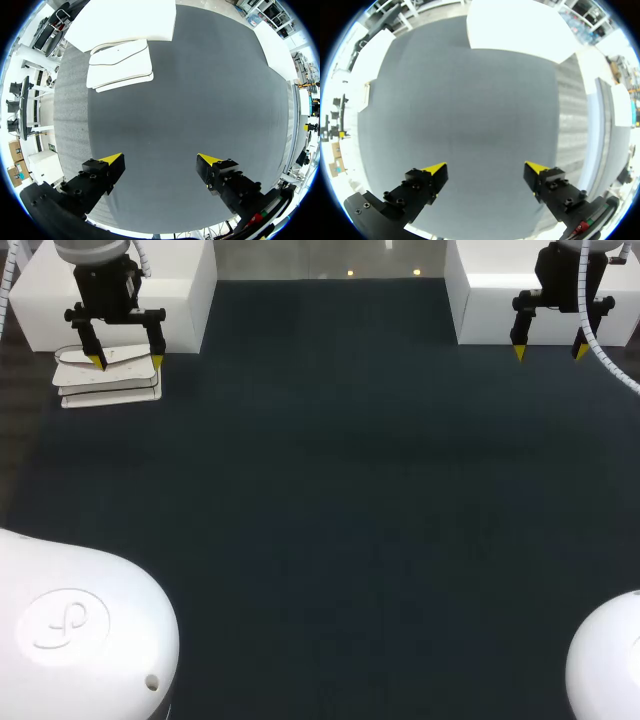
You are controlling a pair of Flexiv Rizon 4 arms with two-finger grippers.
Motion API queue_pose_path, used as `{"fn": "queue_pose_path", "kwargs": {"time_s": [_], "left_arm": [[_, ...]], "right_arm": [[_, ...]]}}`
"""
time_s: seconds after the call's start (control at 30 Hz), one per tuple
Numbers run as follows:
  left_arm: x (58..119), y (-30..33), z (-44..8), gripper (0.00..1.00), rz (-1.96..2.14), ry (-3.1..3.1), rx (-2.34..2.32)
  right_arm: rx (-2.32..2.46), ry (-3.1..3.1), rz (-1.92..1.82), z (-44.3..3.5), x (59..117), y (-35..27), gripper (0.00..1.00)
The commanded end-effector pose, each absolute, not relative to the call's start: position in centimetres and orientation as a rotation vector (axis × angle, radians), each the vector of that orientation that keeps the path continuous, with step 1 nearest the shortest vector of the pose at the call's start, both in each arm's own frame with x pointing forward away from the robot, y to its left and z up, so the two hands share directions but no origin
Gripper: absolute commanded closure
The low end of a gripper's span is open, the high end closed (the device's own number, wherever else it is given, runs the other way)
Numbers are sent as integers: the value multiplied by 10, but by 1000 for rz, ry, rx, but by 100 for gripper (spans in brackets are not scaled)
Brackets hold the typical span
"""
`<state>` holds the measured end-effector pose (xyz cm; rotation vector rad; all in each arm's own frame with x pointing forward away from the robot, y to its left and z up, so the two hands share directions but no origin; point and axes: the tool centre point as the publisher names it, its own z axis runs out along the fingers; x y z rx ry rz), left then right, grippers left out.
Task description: Pick up the bag, open it, inspect its contents, close it, and place it on the opposite side
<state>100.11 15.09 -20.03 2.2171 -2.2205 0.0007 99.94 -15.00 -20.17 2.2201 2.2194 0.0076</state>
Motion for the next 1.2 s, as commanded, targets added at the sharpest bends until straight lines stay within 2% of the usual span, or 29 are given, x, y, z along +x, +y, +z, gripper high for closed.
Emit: {"fn": "queue_pose_path", "kwargs": {"time_s": [0.03, 0.67, 0.9, 1.2], "left_arm": [[1001, 150, -200, 0, 0, -2221, 2219], [1001, 150, -200, 0, 0, -2221, 2219], [1007, 160, -199, 0, 50, -2280, 2095], [1025, 202, -205, 0, 92, -2273, 2080]], "right_arm": [[2221, 2220, 4, -201, 1000, -150, 0], [2221, 2220, 4, -201, 1000, -150, 0], [1858, 2472, 87, -202, 1006, -134, 0], [1246, 2747, 218, -221, 1009, -101, 0]]}}
